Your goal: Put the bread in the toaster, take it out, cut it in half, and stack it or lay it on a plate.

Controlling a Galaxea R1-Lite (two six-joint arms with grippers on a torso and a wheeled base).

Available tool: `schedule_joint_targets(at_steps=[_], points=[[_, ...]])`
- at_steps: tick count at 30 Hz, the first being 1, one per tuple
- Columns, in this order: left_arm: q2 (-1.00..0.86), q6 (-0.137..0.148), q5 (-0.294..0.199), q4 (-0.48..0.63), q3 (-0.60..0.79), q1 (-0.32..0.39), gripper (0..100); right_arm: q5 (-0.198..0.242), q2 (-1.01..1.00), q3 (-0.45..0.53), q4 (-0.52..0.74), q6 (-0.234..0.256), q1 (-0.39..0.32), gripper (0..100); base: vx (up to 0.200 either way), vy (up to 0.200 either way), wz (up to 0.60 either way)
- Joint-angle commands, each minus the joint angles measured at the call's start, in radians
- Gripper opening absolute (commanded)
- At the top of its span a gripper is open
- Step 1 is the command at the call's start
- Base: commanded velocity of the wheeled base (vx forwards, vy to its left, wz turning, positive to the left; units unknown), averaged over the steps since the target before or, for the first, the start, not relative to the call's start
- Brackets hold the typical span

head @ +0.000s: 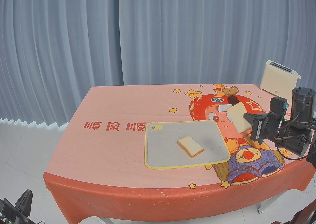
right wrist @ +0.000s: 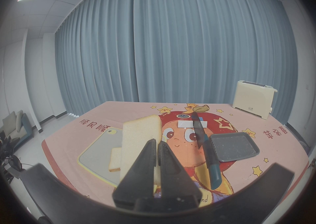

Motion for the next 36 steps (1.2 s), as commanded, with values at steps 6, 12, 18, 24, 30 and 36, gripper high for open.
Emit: schedule_joint_targets(at_steps=[6,12,18,24,30,36], points=[[0.001,-0.001,0.001,0.001,0.018,0.000,0,-0.009,-0.005,0.001,0.000,0.000,0.000,0,0.000,-0.200,0.00],[0.001,-0.001,0.001,-0.001,0.018,0.000,0,-0.006,-0.004,0.001,0.000,-0.001,-0.003,0,0.000,-0.200,0.00],[0.001,-0.001,0.001,-0.001,0.018,0.000,0,-0.009,0.001,0.001,0.000,-0.001,-0.009,0,0.000,-0.200,0.00],[0.001,0.001,-0.001,-0.001,0.018,0.000,0,-0.011,0.007,0.004,0.000,-0.004,-0.009,0,0.000,-0.200,0.00],[0.001,0.004,-0.001,-0.001,0.018,0.000,0,-0.009,0.010,0.004,0.000,-0.003,-0.017,0,0.000,0.000,0.00],[0.001,0.004,-0.001,-0.001,0.018,0.000,0,0.006,0.012,0.004,0.001,-0.007,-0.058,0,0.000,0.000,0.00]])
